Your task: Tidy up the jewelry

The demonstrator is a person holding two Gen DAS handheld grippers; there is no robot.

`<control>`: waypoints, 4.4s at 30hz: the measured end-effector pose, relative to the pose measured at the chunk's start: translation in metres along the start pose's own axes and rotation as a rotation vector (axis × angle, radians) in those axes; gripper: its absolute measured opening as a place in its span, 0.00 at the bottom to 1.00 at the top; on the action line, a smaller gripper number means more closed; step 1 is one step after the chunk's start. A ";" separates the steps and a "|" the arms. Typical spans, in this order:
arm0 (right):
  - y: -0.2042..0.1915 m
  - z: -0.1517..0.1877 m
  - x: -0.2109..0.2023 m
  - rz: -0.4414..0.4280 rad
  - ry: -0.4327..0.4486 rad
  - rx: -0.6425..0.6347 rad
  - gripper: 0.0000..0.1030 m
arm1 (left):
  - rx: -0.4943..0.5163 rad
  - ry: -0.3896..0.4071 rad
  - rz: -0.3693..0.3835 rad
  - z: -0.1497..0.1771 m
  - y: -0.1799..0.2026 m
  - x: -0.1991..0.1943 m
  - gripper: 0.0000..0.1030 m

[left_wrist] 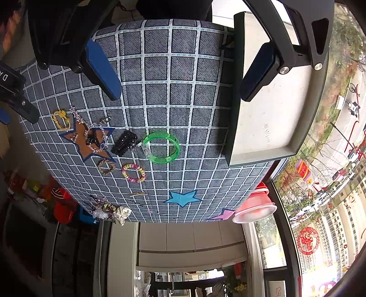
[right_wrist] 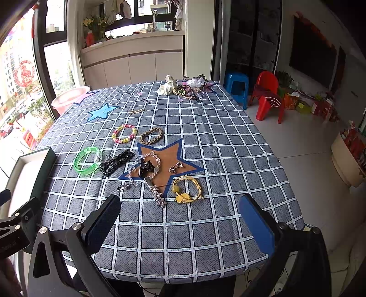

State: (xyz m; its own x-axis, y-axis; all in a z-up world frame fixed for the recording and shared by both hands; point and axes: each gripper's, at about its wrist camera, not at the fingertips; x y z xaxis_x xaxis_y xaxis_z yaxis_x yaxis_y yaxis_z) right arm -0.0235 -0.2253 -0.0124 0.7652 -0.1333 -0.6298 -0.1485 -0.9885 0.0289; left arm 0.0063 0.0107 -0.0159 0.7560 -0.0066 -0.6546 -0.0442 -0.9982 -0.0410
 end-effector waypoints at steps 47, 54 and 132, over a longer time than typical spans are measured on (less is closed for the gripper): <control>0.002 0.002 0.001 0.001 -0.006 0.001 1.00 | 0.005 -0.013 -0.006 0.001 0.004 0.002 1.00; 0.003 0.005 0.008 0.002 -0.023 0.004 1.00 | 0.003 -0.040 0.007 0.001 0.004 0.010 1.00; -0.019 -0.031 0.048 -0.243 -0.104 -0.011 0.16 | -0.087 -0.045 0.186 -0.055 -0.066 0.068 0.14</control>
State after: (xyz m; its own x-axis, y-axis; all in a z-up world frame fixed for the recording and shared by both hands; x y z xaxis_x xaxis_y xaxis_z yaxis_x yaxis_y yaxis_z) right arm 0.0355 -0.2149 -0.0189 0.7088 0.1156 -0.6959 0.0387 -0.9914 -0.1252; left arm 0.0967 0.0732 -0.0164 0.7099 -0.1902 -0.6781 -0.1221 -0.9815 0.1475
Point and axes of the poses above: each gripper's, at about its wrist camera, not at the fingertips, and x roughly the way its jaws point, y to its right, z to its underside, and after that the axes turned 9 degrees about y, right-handed
